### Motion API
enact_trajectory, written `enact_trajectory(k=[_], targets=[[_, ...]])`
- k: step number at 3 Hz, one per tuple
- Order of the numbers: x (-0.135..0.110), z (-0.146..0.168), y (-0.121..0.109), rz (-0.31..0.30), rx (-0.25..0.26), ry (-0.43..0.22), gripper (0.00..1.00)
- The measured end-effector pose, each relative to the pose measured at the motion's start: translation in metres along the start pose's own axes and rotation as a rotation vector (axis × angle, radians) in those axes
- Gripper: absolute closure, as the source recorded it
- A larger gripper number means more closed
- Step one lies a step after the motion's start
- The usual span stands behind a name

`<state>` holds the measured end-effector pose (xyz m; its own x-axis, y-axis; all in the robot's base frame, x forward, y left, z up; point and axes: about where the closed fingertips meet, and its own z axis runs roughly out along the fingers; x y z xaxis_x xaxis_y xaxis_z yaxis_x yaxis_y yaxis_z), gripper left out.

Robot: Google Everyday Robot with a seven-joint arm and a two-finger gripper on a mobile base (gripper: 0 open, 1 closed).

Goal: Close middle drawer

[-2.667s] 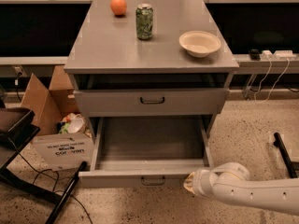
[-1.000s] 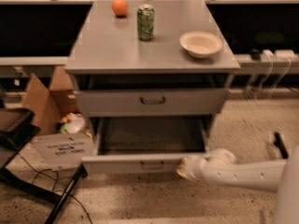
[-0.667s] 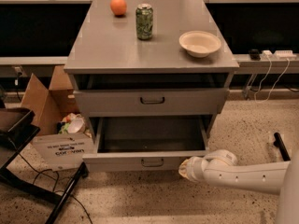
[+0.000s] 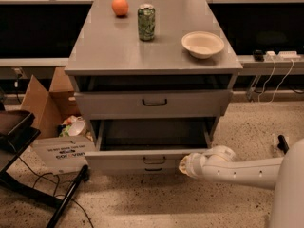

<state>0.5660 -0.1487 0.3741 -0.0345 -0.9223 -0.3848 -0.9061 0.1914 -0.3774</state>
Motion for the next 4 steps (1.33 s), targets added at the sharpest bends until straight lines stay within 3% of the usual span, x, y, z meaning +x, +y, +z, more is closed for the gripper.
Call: enact_trajectory(k=[1, 4], targets=[[-0.009, 0.008, -0.024, -0.032, 0.024, 0.0, 1.0], [-0.022, 0.015, -0.05, -0.071, 0.055, -0.002, 1.0]])
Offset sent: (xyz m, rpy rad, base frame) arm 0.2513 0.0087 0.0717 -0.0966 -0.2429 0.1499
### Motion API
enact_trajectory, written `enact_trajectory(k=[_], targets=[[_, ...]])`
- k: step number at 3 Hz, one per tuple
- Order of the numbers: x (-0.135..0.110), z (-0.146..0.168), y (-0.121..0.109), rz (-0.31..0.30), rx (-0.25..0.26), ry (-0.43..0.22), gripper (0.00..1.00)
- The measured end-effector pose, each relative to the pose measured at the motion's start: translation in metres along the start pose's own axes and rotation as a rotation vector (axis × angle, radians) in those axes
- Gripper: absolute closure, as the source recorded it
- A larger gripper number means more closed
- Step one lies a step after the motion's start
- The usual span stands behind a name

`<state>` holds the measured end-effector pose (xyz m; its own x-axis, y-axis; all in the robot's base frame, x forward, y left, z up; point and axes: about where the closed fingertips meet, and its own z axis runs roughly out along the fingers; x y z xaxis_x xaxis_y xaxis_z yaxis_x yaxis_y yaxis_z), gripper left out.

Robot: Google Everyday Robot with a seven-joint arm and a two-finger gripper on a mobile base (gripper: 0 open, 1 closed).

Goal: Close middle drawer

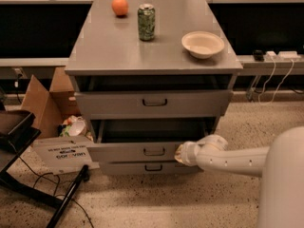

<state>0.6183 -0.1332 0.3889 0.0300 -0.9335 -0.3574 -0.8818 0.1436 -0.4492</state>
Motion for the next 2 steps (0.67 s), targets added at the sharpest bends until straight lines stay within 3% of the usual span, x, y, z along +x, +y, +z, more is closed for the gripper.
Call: enact_trajectory(k=[2], targets=[[-0.008, 0.007, -0.023, -0.03, 0.031, -0.005, 1.0]])
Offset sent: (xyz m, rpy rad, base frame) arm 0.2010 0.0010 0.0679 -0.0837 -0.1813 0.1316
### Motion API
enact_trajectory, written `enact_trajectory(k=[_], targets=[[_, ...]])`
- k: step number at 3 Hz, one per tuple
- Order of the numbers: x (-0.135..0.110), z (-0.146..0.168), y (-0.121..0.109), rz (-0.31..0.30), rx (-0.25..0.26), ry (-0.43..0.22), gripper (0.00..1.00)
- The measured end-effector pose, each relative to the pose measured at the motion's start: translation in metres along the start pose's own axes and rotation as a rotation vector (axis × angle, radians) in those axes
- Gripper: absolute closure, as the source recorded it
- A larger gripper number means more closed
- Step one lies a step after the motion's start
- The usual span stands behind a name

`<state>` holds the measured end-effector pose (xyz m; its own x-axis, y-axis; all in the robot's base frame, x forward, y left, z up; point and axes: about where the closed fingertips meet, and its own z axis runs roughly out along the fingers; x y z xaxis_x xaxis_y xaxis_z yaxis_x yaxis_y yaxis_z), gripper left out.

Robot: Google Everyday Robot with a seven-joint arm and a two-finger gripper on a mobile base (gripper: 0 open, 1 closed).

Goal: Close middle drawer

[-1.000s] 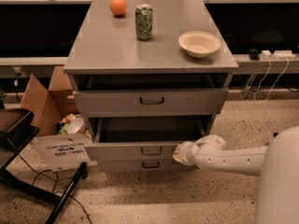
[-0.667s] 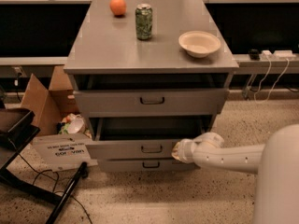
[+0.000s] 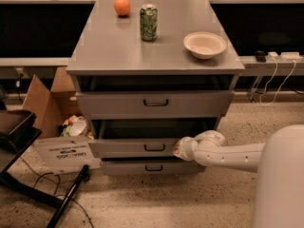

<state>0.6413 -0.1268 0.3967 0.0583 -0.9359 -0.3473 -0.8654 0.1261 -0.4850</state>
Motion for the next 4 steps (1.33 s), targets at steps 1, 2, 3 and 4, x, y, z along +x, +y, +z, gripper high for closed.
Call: enact_trajectory(k=[1, 2, 3, 4], targets=[[-0.0048, 0.0034, -0.0161, -0.017, 0.025, -0.005, 1.0], [-0.0048, 0.0035, -0.016, -0.018, 0.025, -0.005, 0.82], [-0.0048, 0.0035, -0.016, -0.018, 0.025, -0.005, 0.51], [-0.0048, 0.0035, -0.016, -0.018, 0.025, -0.005, 0.28]])
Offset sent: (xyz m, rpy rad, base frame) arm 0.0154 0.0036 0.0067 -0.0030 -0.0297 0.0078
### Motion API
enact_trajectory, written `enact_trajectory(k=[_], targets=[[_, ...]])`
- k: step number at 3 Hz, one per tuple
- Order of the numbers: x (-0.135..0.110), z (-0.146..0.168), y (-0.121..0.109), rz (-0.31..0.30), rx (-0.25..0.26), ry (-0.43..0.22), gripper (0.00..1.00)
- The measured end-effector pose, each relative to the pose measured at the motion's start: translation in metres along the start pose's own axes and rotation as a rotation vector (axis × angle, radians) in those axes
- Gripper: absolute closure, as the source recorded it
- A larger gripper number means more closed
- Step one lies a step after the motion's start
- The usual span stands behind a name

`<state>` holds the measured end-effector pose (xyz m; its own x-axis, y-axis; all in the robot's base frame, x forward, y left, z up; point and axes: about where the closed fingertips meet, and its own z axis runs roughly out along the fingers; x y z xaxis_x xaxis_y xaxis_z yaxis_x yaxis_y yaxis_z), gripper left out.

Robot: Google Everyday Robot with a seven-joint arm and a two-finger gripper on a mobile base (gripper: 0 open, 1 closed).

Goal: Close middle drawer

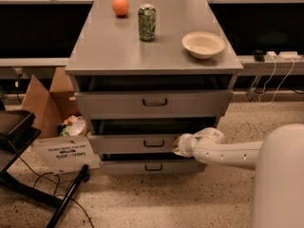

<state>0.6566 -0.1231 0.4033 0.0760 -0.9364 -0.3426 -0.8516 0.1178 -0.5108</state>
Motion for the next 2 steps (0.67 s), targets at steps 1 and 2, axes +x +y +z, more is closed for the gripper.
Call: enact_trajectory(k=[1, 2], targets=[[0.0, 0.0, 0.0, 0.0, 0.0, 0.0, 0.05], [0.0, 0.0, 0.0, 0.0, 0.0, 0.0, 0.0]])
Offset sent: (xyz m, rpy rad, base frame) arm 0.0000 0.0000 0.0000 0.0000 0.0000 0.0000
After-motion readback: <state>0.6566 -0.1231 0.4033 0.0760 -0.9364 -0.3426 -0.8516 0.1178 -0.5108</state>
